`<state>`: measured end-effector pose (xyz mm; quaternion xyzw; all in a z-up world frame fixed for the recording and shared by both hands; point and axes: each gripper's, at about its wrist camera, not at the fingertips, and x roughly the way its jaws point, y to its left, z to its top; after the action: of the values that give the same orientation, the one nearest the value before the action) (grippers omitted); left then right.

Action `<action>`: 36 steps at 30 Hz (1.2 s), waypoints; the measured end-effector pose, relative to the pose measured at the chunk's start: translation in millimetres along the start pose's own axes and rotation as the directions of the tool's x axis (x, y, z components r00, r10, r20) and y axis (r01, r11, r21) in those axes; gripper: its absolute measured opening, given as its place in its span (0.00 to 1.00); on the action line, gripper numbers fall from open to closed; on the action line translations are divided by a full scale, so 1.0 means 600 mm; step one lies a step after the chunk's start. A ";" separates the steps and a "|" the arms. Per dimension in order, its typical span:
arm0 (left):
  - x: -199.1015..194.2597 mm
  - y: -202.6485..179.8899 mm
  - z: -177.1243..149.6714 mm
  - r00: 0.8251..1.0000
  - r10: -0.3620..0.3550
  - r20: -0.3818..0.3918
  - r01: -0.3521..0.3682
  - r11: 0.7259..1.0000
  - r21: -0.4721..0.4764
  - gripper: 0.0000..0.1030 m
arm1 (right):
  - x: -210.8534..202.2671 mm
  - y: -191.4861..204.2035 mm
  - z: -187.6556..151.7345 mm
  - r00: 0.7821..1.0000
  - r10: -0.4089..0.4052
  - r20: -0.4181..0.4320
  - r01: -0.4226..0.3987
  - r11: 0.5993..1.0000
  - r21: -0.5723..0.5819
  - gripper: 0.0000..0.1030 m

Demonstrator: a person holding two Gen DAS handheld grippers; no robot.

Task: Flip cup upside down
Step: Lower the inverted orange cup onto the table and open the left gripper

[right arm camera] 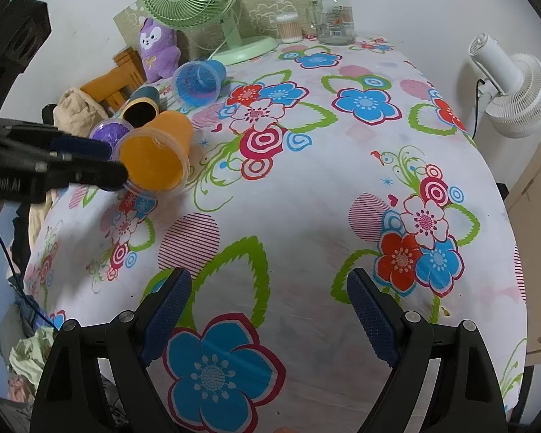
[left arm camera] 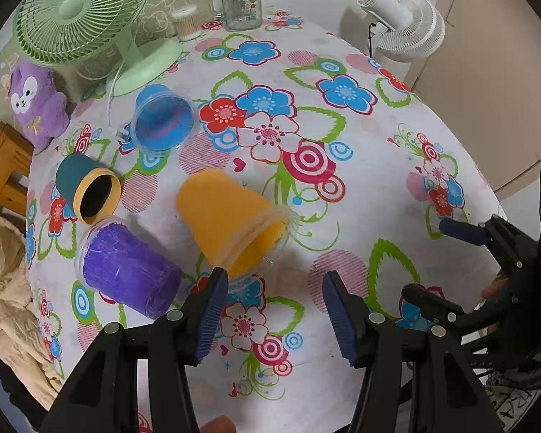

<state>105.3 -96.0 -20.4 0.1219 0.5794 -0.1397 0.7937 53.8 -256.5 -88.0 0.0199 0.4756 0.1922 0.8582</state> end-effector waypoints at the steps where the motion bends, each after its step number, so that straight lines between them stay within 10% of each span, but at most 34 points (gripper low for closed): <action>1: -0.002 0.010 0.004 1.000 -0.007 0.008 0.007 1.000 -0.019 0.55 | 0.000 0.000 0.000 1.000 -0.003 -0.001 0.003 1.000 0.001 0.87; 13: 0.040 0.121 0.084 0.998 -0.069 0.003 0.065 0.933 -0.353 0.63 | 0.016 0.000 0.004 1.000 0.000 -0.016 0.000 1.000 -0.005 0.87; 29: 0.104 0.105 0.108 0.988 -0.147 -0.039 0.120 0.911 -0.393 0.54 | 0.017 -0.014 0.010 1.000 -0.011 -0.002 0.011 1.000 0.008 0.87; 36: 0.019 0.092 0.079 0.989 -0.085 0.123 0.126 0.919 -0.373 0.54 | 0.005 -0.008 0.013 1.000 -0.004 0.024 0.004 1.000 0.005 0.87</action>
<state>170.6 -62.5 -15.1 -0.0729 0.5588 -0.0737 0.8228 63.1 -258.8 -87.5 0.0234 0.4656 0.1892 0.8642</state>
